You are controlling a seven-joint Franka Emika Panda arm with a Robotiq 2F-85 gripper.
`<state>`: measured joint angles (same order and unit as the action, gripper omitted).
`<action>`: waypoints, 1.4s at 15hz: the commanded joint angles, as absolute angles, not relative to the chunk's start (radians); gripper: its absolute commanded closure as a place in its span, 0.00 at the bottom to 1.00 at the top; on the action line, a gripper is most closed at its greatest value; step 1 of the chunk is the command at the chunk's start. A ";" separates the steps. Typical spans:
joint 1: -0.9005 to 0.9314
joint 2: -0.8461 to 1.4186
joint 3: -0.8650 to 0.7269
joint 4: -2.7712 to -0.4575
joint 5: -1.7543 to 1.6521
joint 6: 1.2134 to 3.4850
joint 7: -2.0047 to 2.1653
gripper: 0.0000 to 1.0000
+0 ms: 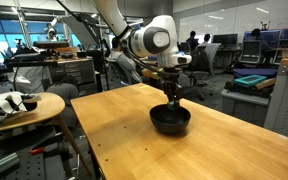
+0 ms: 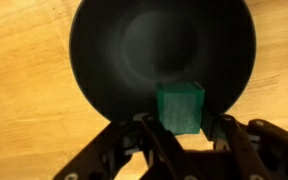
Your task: Put the green block in the black bowl
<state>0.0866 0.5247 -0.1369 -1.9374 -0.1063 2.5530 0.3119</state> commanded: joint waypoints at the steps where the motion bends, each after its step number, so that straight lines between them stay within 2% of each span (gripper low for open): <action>1: 0.072 0.623 -0.143 -1.830 -0.067 2.523 0.370 0.75; 7: 0.061 0.717 -0.131 -1.753 0.013 2.519 0.420 0.79; 8: 0.062 0.716 -0.129 -1.755 0.024 2.516 0.424 0.74; 9: 0.060 0.707 -0.124 -1.764 0.037 2.516 0.426 0.32; 10: 0.062 0.693 -0.123 -1.783 0.046 2.523 0.430 0.31; 11: 0.064 0.682 -0.122 -1.798 0.055 2.529 0.431 0.26; 14: 0.069 0.640 -0.124 -1.853 0.068 2.544 0.439 0.03; 15: 0.070 0.625 -0.125 -1.869 0.072 2.546 0.441 0.00; 21: 0.081 0.524 -0.145 -1.940 0.047 2.532 0.456 0.00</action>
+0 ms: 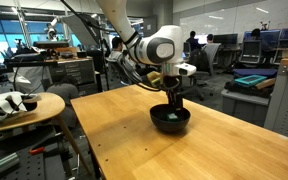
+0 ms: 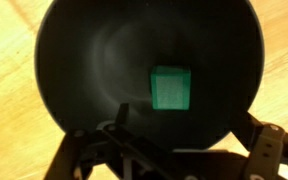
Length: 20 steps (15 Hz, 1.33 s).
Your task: Put the green block in the black bowl
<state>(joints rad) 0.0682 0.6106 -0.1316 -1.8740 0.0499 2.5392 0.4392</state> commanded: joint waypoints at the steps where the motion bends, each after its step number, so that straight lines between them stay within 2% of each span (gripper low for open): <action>1: 0.083 0.509 -0.149 -1.949 0.042 2.530 0.458 0.00; 9: 0.089 0.416 -0.149 -1.956 0.004 2.434 0.471 0.00; 17: 0.095 0.423 -0.090 -1.804 0.021 2.237 0.459 0.00; 18: 0.088 0.417 -0.098 -1.863 0.005 2.305 0.454 0.00; 20: 0.090 0.418 -0.091 -1.855 0.006 2.298 0.454 0.00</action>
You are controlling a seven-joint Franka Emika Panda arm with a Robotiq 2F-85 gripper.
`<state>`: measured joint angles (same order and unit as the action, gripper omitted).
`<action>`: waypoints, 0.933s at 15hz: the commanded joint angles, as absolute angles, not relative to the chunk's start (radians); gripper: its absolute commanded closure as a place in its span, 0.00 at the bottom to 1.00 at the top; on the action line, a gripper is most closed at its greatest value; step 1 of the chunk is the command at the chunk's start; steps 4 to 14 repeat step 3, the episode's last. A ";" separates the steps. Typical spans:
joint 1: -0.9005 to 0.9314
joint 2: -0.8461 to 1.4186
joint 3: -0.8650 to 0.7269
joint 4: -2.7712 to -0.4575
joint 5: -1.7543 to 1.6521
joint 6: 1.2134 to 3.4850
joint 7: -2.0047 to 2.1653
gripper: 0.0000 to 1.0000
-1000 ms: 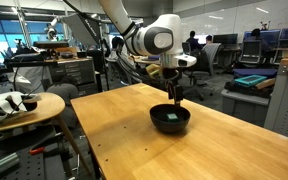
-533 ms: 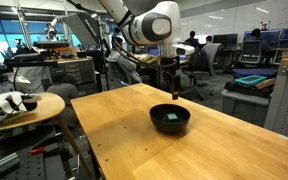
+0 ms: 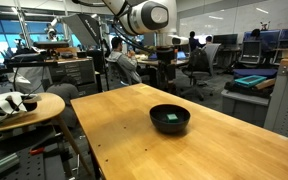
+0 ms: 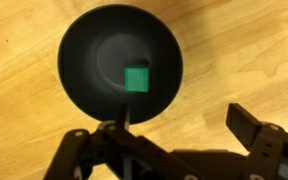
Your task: Put the green block in the black bowl
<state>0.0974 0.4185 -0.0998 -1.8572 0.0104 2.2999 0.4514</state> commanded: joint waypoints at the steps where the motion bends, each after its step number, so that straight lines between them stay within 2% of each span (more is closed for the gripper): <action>1: 0.089 0.420 -0.092 -1.859 0.006 2.298 0.454 0.00; 14: 0.085 0.423 -0.093 -1.863 0.006 2.299 0.453 0.00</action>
